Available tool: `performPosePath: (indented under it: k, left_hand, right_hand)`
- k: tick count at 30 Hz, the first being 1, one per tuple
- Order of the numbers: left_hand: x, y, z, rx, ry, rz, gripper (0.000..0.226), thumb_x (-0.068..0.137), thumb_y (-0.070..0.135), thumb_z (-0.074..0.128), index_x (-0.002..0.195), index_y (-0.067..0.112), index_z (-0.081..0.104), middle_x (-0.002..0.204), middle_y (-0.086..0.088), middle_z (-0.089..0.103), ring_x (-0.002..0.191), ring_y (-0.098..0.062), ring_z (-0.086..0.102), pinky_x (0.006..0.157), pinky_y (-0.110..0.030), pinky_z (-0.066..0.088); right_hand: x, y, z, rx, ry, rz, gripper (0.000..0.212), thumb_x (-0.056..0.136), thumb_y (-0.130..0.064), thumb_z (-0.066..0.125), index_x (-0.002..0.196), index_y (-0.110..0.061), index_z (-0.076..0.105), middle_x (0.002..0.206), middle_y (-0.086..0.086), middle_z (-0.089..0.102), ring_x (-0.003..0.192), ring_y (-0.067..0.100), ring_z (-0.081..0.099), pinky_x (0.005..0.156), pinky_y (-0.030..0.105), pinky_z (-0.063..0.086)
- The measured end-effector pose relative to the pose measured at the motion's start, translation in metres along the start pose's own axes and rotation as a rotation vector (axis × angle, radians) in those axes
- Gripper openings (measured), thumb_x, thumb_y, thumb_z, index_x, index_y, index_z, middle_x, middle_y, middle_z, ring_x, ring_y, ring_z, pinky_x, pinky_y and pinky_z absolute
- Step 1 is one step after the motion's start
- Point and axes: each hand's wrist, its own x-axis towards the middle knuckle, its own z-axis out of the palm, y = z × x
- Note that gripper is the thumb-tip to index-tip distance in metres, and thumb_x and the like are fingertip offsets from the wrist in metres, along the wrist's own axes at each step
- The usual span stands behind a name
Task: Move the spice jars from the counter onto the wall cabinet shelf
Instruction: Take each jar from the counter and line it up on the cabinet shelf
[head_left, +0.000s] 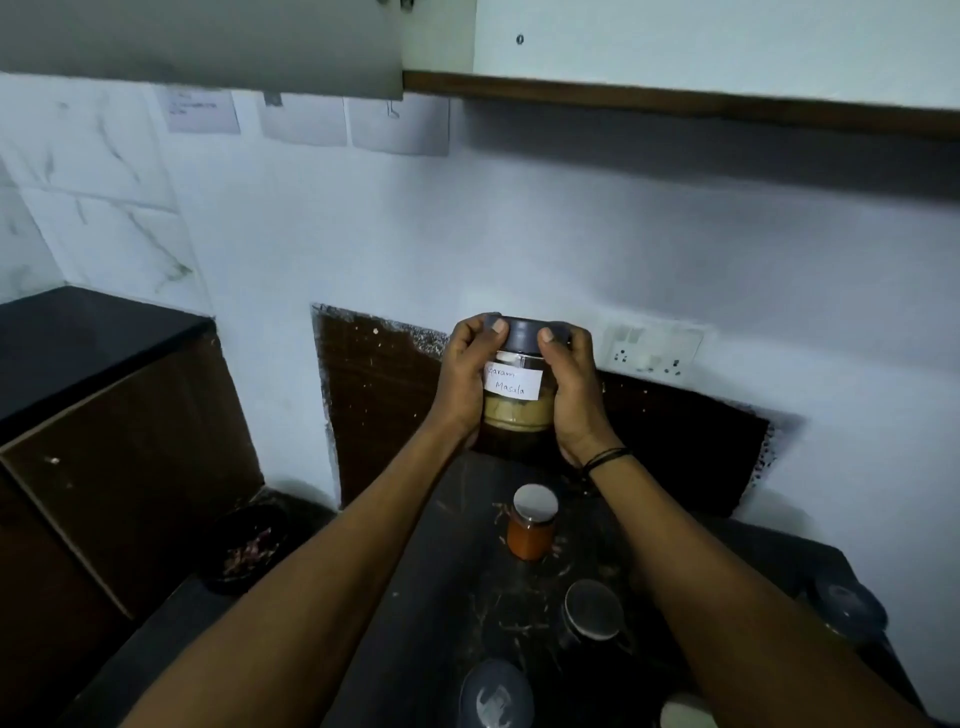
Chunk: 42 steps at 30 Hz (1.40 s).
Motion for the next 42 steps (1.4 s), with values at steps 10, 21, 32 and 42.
performPosePath:
  k: [10,21,32,42]
  left_hand:
    - [0.054,0.094,0.094,0.08,-0.022,0.243,0.039,0.085,0.038,0.063,0.113,0.011,0.055,0.099,-0.005,0.068,0.081,-0.016,0.072,0.067,-0.032,0.059]
    - [0.103,0.158,0.151,0.117,-0.027,0.371,0.038,0.086,0.042,0.065,0.111,0.014,0.062,0.091,0.004,0.074,0.08,-0.01,0.072,0.064,-0.026,0.058]
    - [0.186,0.219,0.157,0.231,-0.009,0.502,0.023,0.094,0.036,0.065,0.102,0.016,0.071,0.082,0.01,0.075,0.073,0.001,0.07,0.058,-0.015,0.052]
    - [0.303,0.224,0.128,0.356,0.056,0.439,0.027,0.094,0.039,0.065,0.113,0.02,0.064,0.108,-0.001,0.072,0.092,-0.016,0.071,0.071,-0.027,0.058]
  right_hand:
    - [0.054,-0.137,-0.009,-0.033,-0.128,-0.261,0.036,0.089,-0.041,0.058,0.116,-0.016,0.058,0.107,0.003,0.069,0.098,0.025,0.07,0.083,0.042,0.059]
    - [0.107,-0.221,-0.009,-0.075,-0.113,-0.386,0.035,0.087,-0.048,0.059,0.11,-0.021,0.062,0.112,0.007,0.071,0.105,0.029,0.068,0.091,0.049,0.056]
    - [0.197,-0.281,0.018,-0.377,-0.048,-0.492,0.04,0.093,-0.054,0.053,0.115,-0.022,0.046,0.106,-0.009,0.06,0.099,0.011,0.062,0.079,0.029,0.051]
    - [0.305,-0.265,0.056,-0.578,0.087,-0.471,0.038,0.099,-0.041,0.047,0.12,-0.01,0.055,0.114,0.005,0.061,0.099,0.024,0.058,0.087,0.04,0.05]
